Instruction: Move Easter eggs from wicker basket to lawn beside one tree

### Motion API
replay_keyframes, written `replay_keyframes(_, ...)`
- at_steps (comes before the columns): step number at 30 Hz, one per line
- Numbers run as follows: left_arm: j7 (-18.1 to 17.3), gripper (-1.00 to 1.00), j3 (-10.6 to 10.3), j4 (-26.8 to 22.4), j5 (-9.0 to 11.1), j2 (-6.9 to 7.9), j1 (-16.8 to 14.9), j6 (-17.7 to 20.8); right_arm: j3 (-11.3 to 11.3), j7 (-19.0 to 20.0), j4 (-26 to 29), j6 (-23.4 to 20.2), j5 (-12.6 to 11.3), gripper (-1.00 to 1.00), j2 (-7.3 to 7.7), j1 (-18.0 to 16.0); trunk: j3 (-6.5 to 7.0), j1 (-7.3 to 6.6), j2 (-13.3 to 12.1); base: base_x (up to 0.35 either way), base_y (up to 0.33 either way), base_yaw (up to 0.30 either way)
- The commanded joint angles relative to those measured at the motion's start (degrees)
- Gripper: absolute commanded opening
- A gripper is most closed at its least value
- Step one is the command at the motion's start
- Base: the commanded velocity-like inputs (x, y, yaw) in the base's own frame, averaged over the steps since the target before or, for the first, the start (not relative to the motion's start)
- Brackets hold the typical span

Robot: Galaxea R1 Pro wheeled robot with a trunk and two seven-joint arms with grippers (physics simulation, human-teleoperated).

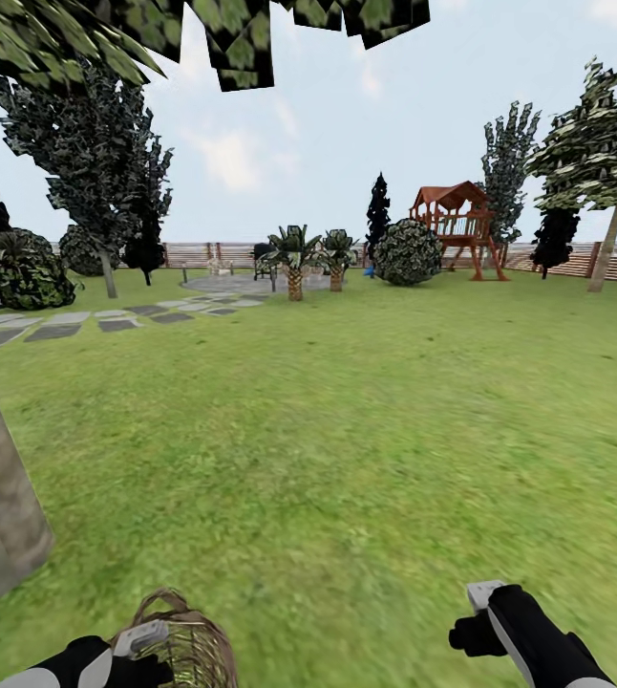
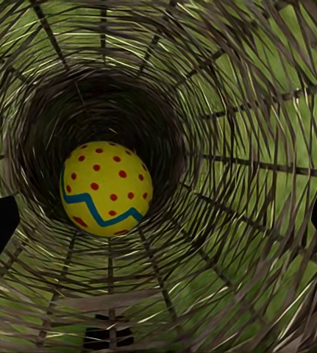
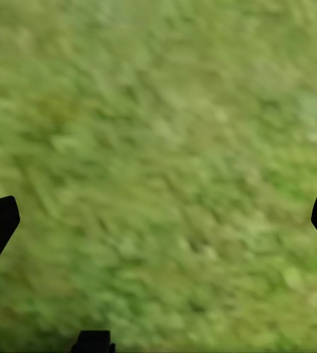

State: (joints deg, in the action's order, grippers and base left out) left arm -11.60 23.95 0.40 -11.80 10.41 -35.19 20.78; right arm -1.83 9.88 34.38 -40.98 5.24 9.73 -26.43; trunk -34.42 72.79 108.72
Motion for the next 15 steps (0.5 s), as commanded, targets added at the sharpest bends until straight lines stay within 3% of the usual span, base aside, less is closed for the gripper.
replay_keyframes(1,-0.19,1.0,0.48,0.04,-0.59,0.02,-0.05,0.14,-0.19,0.39,0.08,-0.24,0.56,1.0,0.04,-0.03,-0.06,-0.01,0.03,0.0,0.0,0.0)
replay_keyframes(4,-0.18,1.0,0.48,0.04,-0.59,-0.03,-0.05,0.14,-0.2,0.4,0.07,-0.24,0.56,1.0,0.03,-0.03,-0.06,-0.01,0.03,0.0,0.0,0.0)
replay_keyframes(15,-0.2,1.0,1.72,-1.63,-0.26,0.49,-0.05,0.14,-0.19,0.41,0.07,-0.24,0.56,1.0,0.09,-0.03,-2.04,2.41,4.44,0.0,0.0,0.0)
